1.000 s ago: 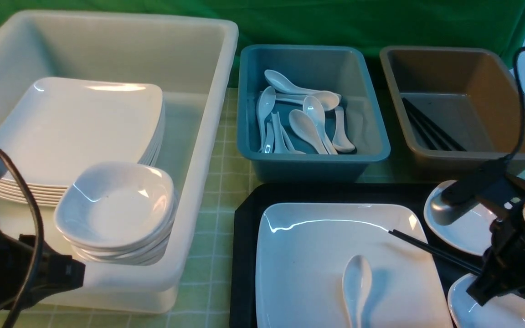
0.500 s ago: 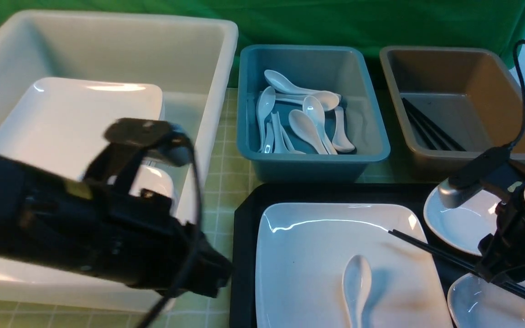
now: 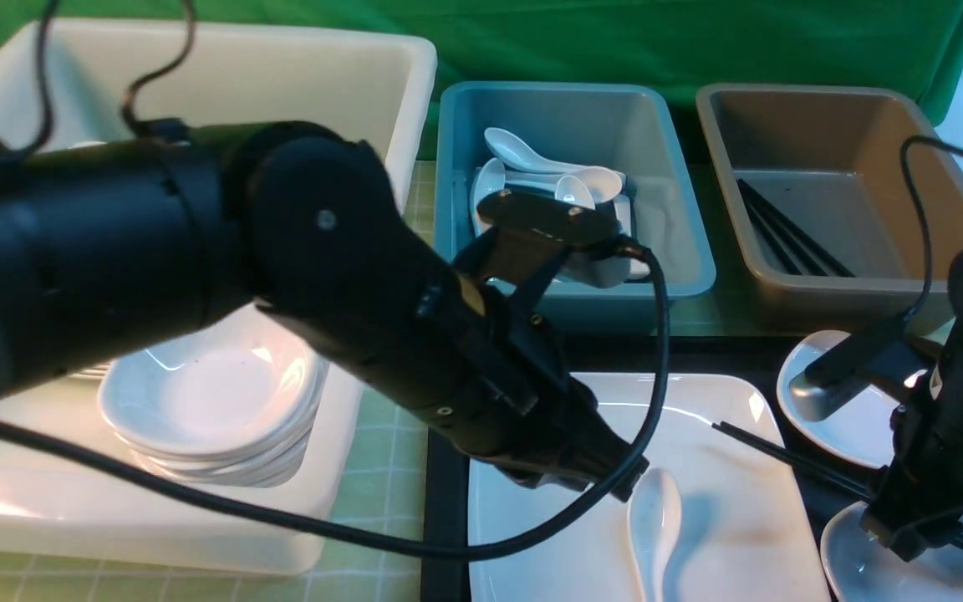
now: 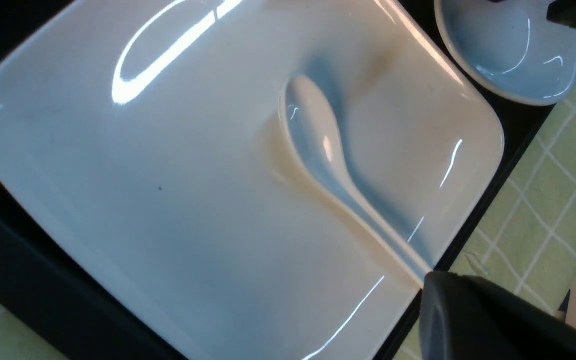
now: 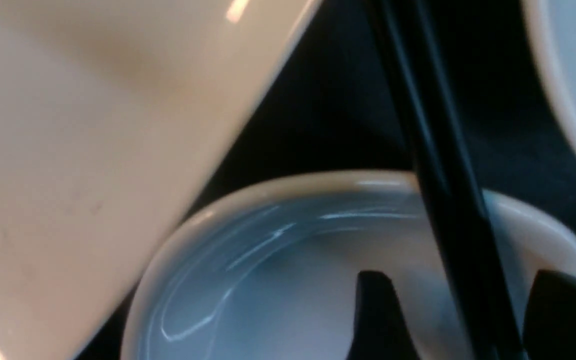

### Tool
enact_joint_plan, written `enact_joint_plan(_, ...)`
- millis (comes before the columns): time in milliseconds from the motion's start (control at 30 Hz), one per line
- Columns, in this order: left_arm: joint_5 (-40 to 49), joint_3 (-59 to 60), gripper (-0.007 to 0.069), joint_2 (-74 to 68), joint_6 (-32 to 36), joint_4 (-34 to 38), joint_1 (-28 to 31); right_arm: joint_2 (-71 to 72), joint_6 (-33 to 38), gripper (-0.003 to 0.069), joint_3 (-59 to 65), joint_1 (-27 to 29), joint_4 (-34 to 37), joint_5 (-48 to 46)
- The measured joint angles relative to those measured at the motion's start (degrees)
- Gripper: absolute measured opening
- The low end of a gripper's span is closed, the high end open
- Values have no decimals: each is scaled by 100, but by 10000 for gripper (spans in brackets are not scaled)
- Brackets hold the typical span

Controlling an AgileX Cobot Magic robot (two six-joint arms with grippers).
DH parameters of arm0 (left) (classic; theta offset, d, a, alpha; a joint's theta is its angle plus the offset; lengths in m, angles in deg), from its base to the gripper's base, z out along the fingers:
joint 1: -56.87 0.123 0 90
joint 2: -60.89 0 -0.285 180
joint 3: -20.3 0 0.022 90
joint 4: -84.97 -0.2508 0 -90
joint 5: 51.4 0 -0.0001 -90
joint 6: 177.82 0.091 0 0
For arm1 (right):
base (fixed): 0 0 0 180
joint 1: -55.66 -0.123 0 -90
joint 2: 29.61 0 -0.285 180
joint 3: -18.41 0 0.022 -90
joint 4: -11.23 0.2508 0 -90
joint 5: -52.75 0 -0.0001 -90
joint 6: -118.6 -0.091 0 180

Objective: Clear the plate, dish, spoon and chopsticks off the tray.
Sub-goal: Use the right arm to grab a pair of chopsticks from the plate, then use the right arm to put the chopsticks into the small storage box on the right

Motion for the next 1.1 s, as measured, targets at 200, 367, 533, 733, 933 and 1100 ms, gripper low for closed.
enact_joint_plan(200,-131,-49,-20,-88,78,-47,0,-123,5,353,0,0,12,0)
enact_joint_plan(367,-189,-62,-19,-88,77,-122,0,-128,5,155,0,0,17,22)
enact_joint_plan(533,-245,-62,-19,-88,80,-151,0,-128,5,104,-5,0,17,-100)
enact_joint_plan(733,-262,-62,-19,-88,80,-163,0,-57,5,104,-5,0,126,-537)
enact_joint_plan(933,-591,-67,-19,-88,80,-163,0,663,5,104,-26,0,575,-852)
enact_joint_plan(1100,-1746,-109,-19,-95,80,-168,0,1465,-1,104,-768,112,735,-881)
